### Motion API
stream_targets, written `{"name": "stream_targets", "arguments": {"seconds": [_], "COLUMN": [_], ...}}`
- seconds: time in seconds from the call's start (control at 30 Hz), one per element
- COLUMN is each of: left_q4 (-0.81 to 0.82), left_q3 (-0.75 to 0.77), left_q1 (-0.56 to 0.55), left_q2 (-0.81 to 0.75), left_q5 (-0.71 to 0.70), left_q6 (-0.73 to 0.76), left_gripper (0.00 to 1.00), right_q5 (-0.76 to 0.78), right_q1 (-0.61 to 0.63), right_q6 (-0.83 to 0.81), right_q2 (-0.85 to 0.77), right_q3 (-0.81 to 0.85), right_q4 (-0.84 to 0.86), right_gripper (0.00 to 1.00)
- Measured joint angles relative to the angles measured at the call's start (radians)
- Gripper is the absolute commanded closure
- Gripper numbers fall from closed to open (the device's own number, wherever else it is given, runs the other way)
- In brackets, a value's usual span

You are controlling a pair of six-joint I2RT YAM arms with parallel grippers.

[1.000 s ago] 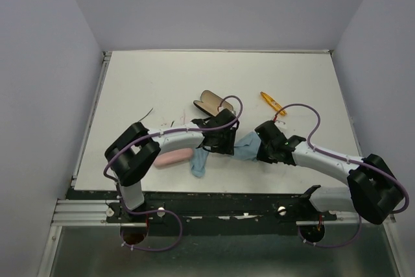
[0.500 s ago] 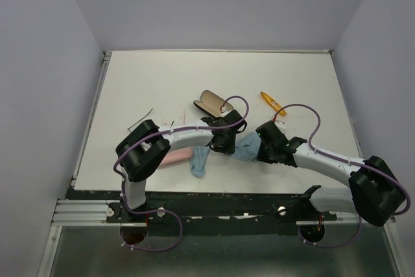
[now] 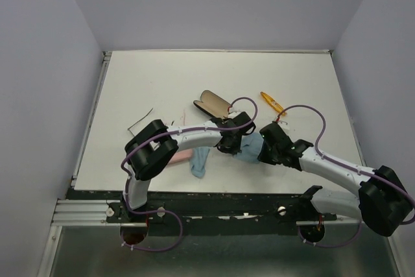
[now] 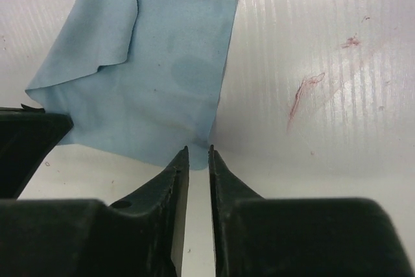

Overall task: Organize the sunglasses
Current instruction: Pick up the corner of the glasses cleaning cloth from the center of the board.

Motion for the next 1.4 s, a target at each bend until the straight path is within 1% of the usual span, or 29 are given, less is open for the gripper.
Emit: {"name": "stream_targets", "arguments": {"seconds": [0.13,0.33,0.53,0.83,1.0,1.2,1.33,1.4], "left_q4": [0.005,0.036,0.079,0.135,0.153,0.163,0.157,0.156], "left_q3": [-0.013,-0.077,-0.122,-0.161,-0.186,-0.204,-0.231,-0.24], "left_q1": [-0.001,-0.001,-0.001,-0.001,-0.001,0.005,0.016,0.016], "left_q2": [-0.009,-0.053,-0.079,-0.098,-0.114,-0.125,-0.148,-0.155], "left_q5": [-0.018,-0.018,-0.008,0.023,0.028,0.039,0.04,0.04], "left_q6": [-0.006,-0.014,-0.019,-0.044,-0.063,-0.081,-0.09,-0.092], "left_gripper": [1.0,1.0,1.0,1.0,1.0,1.0,1.0,1.0], "right_q5": [-0.004,-0.047,-0.081,-0.087,-0.058,0.014,0.065,0.087], "right_q1": [0.0,0.0,0.0,0.002,0.023,0.086,0.109,0.121], "right_q6": [-0.001,-0.002,0.006,0.028,0.042,0.085,0.138,0.157], "right_q2": [-0.039,-0.052,0.035,0.107,0.144,0.217,0.252,0.257], "right_q3": [0.0,0.0,0.006,0.05,0.089,0.159,0.192,0.195], "right_q4": [-0.037,-0.048,-0.01,0.012,-0.032,-0.107,-0.151,-0.161], "right_gripper": [0.62,0.61,0.61,0.64,0.65,0.65,0.71,0.73]}}
